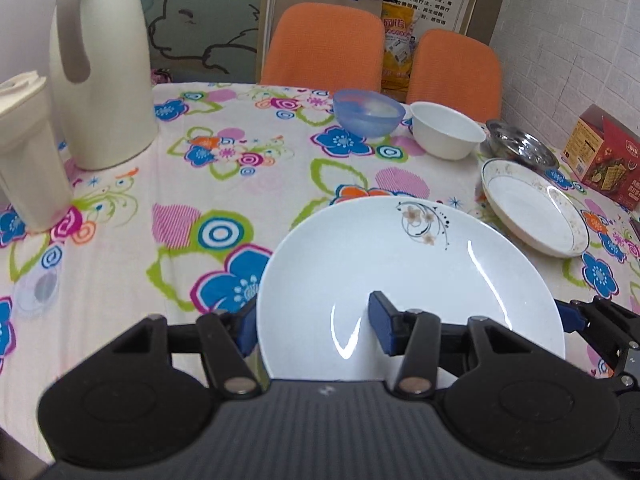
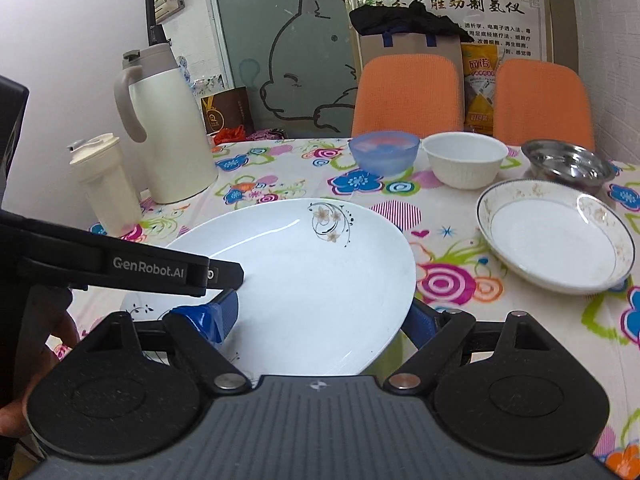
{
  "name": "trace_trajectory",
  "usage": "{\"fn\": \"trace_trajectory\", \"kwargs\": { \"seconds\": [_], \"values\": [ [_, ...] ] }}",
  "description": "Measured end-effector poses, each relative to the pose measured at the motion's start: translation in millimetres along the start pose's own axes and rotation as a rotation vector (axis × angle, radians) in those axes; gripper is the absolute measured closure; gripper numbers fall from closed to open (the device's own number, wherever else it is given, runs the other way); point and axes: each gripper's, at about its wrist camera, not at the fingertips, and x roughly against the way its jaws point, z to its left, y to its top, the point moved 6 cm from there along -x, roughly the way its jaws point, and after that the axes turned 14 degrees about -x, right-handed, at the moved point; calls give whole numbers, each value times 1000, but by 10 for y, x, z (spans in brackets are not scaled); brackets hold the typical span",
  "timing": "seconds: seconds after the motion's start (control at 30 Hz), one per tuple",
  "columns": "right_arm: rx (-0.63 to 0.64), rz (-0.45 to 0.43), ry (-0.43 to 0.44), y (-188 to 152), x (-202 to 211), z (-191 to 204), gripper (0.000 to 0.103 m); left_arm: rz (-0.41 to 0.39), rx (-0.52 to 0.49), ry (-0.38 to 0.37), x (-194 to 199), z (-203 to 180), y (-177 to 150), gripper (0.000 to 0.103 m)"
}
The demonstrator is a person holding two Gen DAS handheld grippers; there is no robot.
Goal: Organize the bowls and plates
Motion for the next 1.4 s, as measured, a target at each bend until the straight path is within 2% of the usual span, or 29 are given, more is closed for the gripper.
{"fn": "trace_trajectory", "kwargs": {
  "seconds": [0.13, 0.27, 0.37, 0.4, 0.43, 0.5, 0.6, 0.73, 1.03, 1.4],
  "values": [
    [8, 14, -13, -155, 4, -15, 30, 3, -5, 4, -53, -35, -88, 53],
    [42, -1, -41, -194, -38, -52, 28, 38, 33, -42, -170, -24, -125, 54],
    [4, 13, -22, -214, -61, -125, 28, -8, -5, -13, -112, -44, -97, 54],
    [-14, 21, -10, -226, -77, -153, 28, -23, -21, 5, -73, -48, -71, 52],
    [-24, 29, -1, -245, -95, -166, 29, -31, -32, 18, -46, -48, -52, 44],
    [-20, 39, 5, -277, -121, -169, 30, -52, -49, 40, 16, -18, -7, 34],
    [-50, -14, 13, -215, -33, -210, 30, -81, -26, 74, 112, 84, 52, 33],
    [-94, -55, -4, -100, 93, -360, 29, -91, 2, 64, 158, 130, 110, 32],
    [-143, -59, -42, -86, 231, -625, 29, -79, -50, 32, 108, -165, 122, 29],
    [-178, -60, -69, -97, 351, -866, 29, -91, -115, 10, 72, -555, 285, 27]
  ]
}}
